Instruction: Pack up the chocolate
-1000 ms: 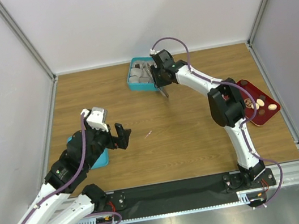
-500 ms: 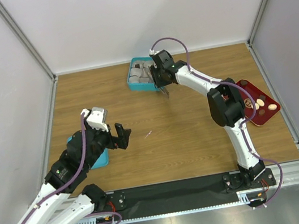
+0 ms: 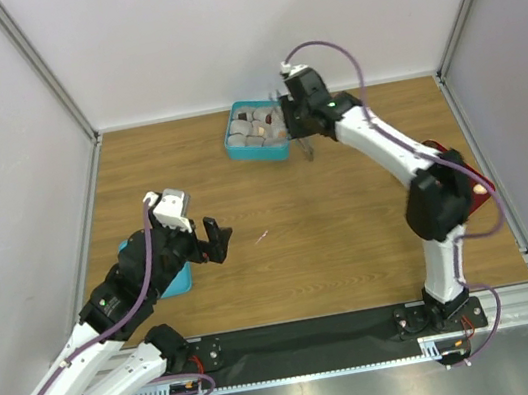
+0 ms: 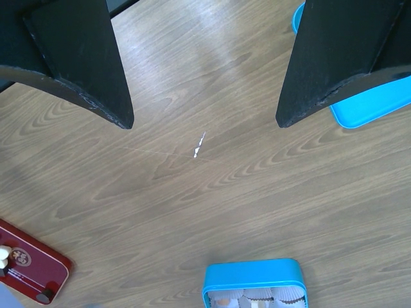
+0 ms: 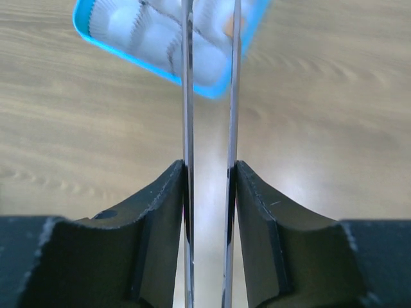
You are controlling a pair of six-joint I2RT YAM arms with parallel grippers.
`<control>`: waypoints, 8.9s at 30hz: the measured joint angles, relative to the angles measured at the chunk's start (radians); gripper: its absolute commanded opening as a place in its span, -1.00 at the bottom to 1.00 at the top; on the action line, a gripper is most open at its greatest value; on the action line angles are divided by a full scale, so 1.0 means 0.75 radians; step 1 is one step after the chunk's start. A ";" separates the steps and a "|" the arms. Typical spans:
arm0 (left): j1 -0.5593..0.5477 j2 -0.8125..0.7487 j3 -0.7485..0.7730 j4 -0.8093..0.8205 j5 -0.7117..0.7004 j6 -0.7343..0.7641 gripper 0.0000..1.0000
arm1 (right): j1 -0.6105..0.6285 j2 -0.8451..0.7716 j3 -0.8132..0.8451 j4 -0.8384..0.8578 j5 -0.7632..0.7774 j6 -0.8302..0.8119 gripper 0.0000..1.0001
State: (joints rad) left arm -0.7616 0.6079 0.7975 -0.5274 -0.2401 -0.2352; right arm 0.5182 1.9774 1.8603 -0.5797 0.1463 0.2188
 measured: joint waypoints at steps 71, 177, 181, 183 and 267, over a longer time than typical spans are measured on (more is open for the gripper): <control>0.006 -0.014 0.000 0.022 0.154 0.001 1.00 | -0.923 -0.572 -0.954 -0.049 -0.036 0.207 -0.04; 0.013 -0.138 -0.001 0.021 -0.061 -0.001 0.99 | 0.072 0.347 0.036 0.423 -0.179 -0.033 -0.09; 0.013 -0.138 -0.001 0.021 -0.061 -0.001 0.99 | 0.072 0.344 0.036 0.423 -0.163 -0.052 -0.10; 0.013 -0.138 -0.001 0.021 -0.061 -0.001 0.99 | 0.072 0.331 0.031 0.428 -0.150 -0.062 -0.11; 0.013 -0.019 -0.023 0.039 0.046 -0.036 0.99 | -0.873 -1.070 -1.234 -0.379 0.171 0.345 -0.10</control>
State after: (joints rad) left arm -0.7521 0.5938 0.7803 -0.4984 -0.2054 -0.2619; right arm -0.1368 1.1751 0.9344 -0.8642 0.2745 0.4774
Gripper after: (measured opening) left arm 0.996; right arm 0.470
